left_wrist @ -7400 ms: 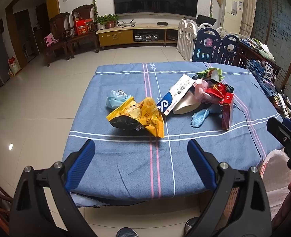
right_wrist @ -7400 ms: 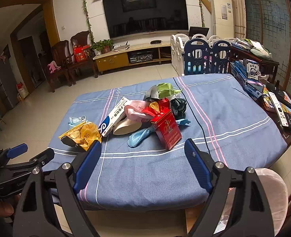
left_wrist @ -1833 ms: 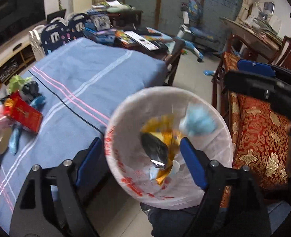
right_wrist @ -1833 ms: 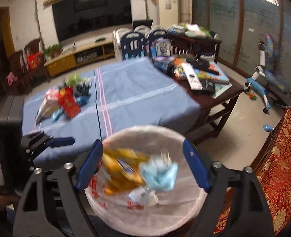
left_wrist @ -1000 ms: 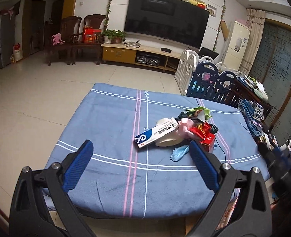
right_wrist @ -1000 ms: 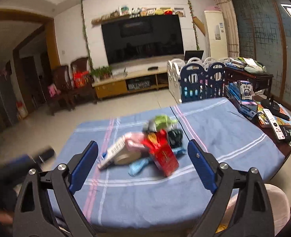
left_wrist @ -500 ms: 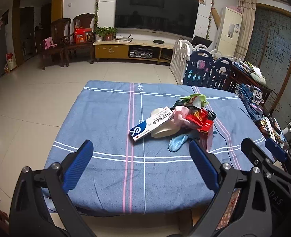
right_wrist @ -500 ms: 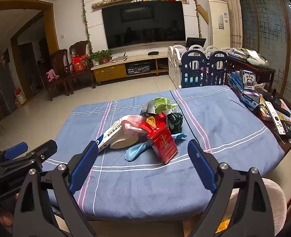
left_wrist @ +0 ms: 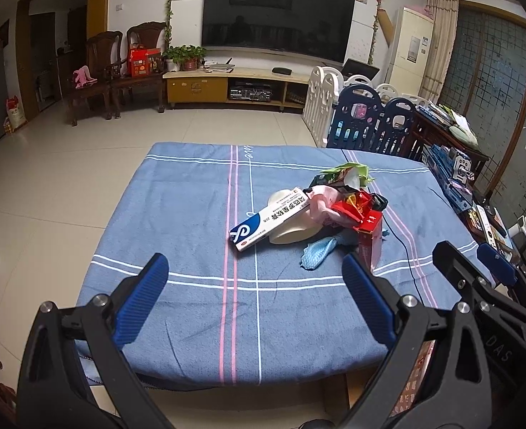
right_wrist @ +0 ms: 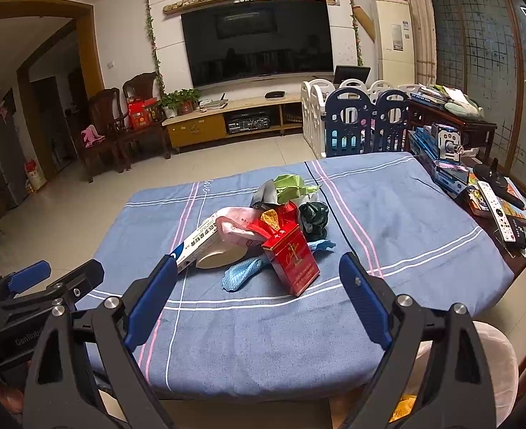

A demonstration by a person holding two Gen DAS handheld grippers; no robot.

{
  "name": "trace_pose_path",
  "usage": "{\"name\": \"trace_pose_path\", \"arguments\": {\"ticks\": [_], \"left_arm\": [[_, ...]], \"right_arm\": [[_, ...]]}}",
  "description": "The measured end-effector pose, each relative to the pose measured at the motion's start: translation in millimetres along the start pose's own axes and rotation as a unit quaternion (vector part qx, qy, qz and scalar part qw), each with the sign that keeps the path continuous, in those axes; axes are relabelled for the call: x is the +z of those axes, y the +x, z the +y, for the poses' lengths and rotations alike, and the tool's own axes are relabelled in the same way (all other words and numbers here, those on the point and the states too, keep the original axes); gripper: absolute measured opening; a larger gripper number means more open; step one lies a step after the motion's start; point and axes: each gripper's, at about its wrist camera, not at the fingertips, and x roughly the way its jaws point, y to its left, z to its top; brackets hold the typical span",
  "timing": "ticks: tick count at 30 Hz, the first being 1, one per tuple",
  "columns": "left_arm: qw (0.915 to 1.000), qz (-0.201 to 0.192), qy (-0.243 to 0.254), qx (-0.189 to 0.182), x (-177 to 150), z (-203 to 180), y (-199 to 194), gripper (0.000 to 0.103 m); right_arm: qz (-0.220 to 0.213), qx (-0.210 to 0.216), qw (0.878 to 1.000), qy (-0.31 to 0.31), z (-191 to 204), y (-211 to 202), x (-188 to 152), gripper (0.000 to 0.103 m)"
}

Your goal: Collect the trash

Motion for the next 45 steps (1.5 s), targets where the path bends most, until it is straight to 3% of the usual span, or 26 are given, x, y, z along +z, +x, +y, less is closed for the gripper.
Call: {"name": "trace_pose_path", "arguments": {"ticks": [24, 27, 31, 35, 43, 44, 45], "left_arm": [[0.9999, 0.009, 0.004, -0.003, -3, -3, 5, 0.097], [0.9999, 0.01, 0.001, -0.003, -2, -1, 6, 0.097], [0.9999, 0.01, -0.002, -0.004, 1, 0, 7, 0.097], [0.9999, 0.015, -0.006, -0.003, 2, 4, 12, 0.097], [0.9997, 0.02, -0.01, 0.001, 9, 10, 21, 0.097], [0.9997, 0.021, -0.01, 0.001, 9, 10, 22, 0.097], [0.9997, 0.022, -0.01, 0.001, 9, 11, 23, 0.097]], "right_arm": [[0.0, 0.006, 1.0, 0.015, -7, 5, 0, 0.09], [0.009, 0.038, 0.998, 0.043, -16, 17, 9, 0.09], [0.041, 0.084, 0.991, 0.095, -33, 67, 40, 0.087], [0.091, 0.099, 0.986, 0.095, -34, 136, 73, 0.069], [0.163, 0.052, 0.983, 0.061, -16, 238, 86, 0.062], [0.176, 0.048, 0.981, 0.061, -13, 250, 83, 0.051], [0.183, 0.047, 0.98, 0.062, -13, 256, 81, 0.022]]}}
